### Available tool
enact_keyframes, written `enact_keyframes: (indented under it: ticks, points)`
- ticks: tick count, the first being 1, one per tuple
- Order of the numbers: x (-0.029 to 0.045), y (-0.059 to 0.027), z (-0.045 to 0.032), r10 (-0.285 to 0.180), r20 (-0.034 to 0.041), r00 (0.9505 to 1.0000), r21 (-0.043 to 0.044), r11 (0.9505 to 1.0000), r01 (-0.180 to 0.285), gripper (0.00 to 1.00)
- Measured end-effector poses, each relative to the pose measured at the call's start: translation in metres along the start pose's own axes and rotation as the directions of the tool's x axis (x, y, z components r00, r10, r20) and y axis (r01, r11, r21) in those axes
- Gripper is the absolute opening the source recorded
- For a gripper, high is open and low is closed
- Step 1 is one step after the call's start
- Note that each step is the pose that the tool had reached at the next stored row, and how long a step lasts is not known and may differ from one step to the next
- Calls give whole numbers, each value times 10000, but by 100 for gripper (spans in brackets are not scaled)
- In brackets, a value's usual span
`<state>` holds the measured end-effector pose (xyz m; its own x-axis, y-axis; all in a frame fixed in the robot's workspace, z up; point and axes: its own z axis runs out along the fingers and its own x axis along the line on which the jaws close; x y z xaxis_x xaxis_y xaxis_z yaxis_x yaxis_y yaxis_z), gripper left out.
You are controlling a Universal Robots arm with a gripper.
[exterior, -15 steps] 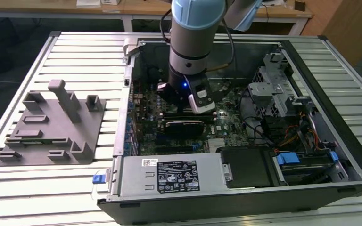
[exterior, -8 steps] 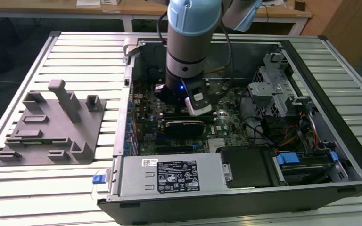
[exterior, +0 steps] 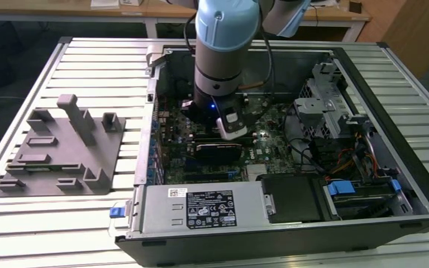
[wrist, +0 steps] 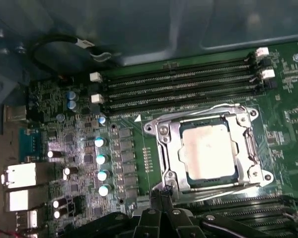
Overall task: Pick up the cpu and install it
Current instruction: 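Install the second cpu locking lever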
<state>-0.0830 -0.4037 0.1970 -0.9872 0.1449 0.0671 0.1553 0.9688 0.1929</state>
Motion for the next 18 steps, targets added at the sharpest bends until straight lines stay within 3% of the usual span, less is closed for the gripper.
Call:
enact_keyframes:
  ticks: [5,7,13,18]
  points:
    - [2,-2,19,-21,-69,10000,-495,9988,18,11]
    - [4,-8,35,-22,-80,10000,-547,9985,18,11]
    - [5,-10,34,-24,-86,10000,-560,9984,19,11]
    - [18,27,-155,-23,-86,10000,-559,9984,19,11]
